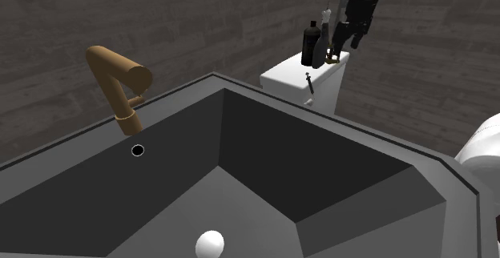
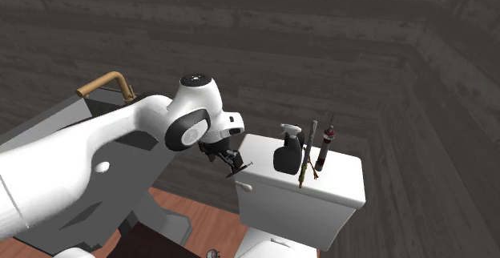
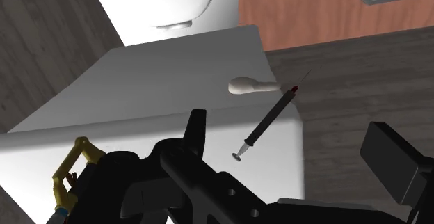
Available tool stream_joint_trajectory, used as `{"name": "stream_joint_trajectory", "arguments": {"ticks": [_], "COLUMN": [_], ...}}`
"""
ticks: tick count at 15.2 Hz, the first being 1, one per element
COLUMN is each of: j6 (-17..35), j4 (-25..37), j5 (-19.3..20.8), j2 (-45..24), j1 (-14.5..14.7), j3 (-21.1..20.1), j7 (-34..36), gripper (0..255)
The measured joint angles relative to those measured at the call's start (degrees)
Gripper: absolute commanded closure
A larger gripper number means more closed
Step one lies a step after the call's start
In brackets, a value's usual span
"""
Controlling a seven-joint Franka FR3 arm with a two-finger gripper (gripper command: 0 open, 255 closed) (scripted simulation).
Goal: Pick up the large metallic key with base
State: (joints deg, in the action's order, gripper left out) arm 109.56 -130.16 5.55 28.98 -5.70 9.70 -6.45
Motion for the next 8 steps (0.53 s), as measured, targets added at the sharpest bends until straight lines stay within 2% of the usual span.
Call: {"name": "stream_joint_trajectory", "arguments": {"ticks": [8], "j6": [6.75], "j4": [8.91], "j5": [-2.78], "j2": [-12.97], "j1": [-0.78], "j3": [7.69], "j7": [-9.99], "gripper": [0]}}
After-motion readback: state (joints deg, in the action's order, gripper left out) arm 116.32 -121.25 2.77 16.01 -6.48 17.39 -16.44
